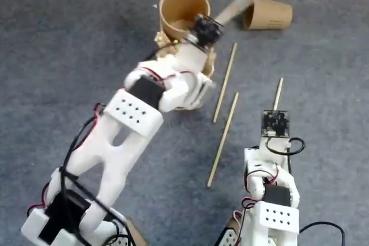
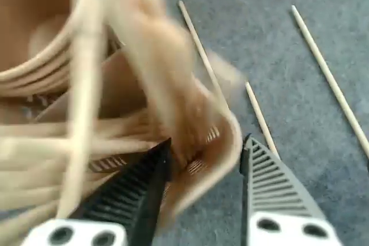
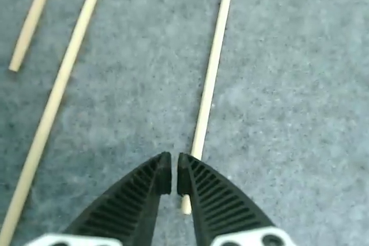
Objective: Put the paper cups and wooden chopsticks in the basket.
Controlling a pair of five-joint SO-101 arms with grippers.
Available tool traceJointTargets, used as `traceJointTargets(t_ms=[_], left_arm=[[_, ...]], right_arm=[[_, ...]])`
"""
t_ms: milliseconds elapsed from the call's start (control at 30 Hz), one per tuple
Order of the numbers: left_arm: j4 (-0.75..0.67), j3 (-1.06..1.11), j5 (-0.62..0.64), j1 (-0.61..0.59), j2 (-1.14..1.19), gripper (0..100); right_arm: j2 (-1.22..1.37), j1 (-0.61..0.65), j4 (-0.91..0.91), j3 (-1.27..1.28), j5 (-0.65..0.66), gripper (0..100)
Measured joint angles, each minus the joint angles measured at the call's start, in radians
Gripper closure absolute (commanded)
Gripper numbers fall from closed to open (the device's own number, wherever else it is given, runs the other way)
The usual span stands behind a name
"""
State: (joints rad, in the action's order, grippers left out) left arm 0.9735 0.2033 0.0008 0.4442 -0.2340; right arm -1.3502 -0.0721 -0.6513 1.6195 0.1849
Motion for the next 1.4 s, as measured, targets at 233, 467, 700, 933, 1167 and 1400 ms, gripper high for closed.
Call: traceJointTargets(t_ms=[233, 467, 700, 933, 1167, 1400], left_arm=[[0.063, -0.172, -0.015, -0.026, -0.069, 80], [0.213, -0.413, -0.097, -0.031, -0.071, 80], [0.278, -0.534, -0.098, -0.135, -0.083, 80], [0.597, -0.554, -0.074, -0.419, -0.083, 80], [0.678, -0.315, -0.072, -0.617, -0.084, 80], [0.353, 0.153, -0.005, -0.655, -0.083, 80]], right_arm=[[0.0, 0.011, 0.0, 0.0, 0.0, 96.4], [0.0, 0.014, 0.0, 0.0, 0.0, 96.4], [0.0, 0.011, -0.009, 0.0, 0.017, 96.1], [0.0, -0.041, -0.097, -0.034, 0.035, 96.1], [0.06, -0.043, -0.209, -0.21, 0.044, 96.1], [0.526, -0.044, -0.218, -0.56, 0.044, 96.1]])
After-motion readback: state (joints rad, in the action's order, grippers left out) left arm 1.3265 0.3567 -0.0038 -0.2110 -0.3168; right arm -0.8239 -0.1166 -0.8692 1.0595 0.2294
